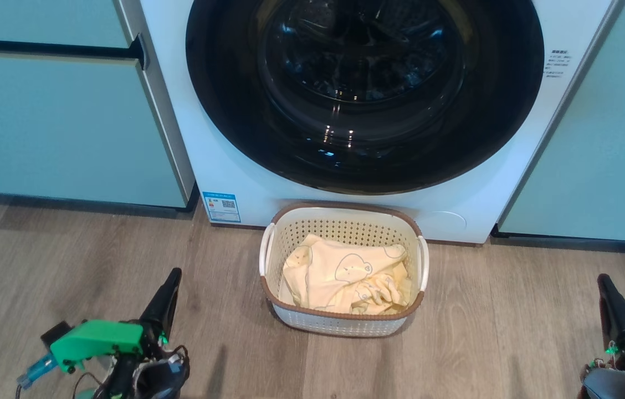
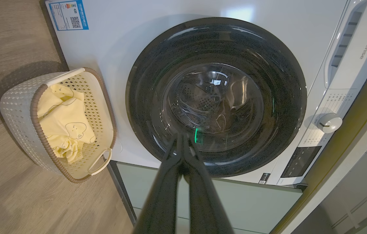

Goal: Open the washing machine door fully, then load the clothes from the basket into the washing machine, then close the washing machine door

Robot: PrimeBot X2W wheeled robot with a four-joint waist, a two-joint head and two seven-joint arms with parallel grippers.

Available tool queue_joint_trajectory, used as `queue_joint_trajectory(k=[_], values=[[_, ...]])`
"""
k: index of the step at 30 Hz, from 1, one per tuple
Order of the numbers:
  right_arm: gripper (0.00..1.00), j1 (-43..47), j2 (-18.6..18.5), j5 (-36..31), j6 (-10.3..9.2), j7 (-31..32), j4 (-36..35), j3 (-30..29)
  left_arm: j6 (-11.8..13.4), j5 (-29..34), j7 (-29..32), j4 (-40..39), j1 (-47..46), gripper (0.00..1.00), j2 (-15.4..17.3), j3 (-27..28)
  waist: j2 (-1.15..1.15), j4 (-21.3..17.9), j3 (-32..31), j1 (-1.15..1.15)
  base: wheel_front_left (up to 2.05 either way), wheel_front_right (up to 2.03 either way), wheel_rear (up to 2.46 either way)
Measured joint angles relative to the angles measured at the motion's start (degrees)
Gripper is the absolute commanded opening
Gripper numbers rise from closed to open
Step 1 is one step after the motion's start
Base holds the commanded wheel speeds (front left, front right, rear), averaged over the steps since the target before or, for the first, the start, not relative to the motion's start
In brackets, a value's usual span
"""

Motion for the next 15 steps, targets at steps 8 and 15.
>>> queue_joint_trajectory(k=[8, 15], values=[[0.0, 0.0, 0.0, 0.0, 0.0, 0.0, 0.0, 0.0, 0.0, 0.0, 0.0, 0.0, 0.0, 0.0, 0.0, 0.0, 0.0, 0.0, 0.0, 0.0, 0.0, 0.0, 0.0], [0.0, 0.0, 0.0, 0.0, 0.0, 0.0, 0.0, 0.0, 0.0, 0.0, 0.0, 0.0, 0.0, 0.0, 0.0, 0.0, 0.0, 0.0, 0.0, 0.0, 0.0, 0.0, 0.0]])
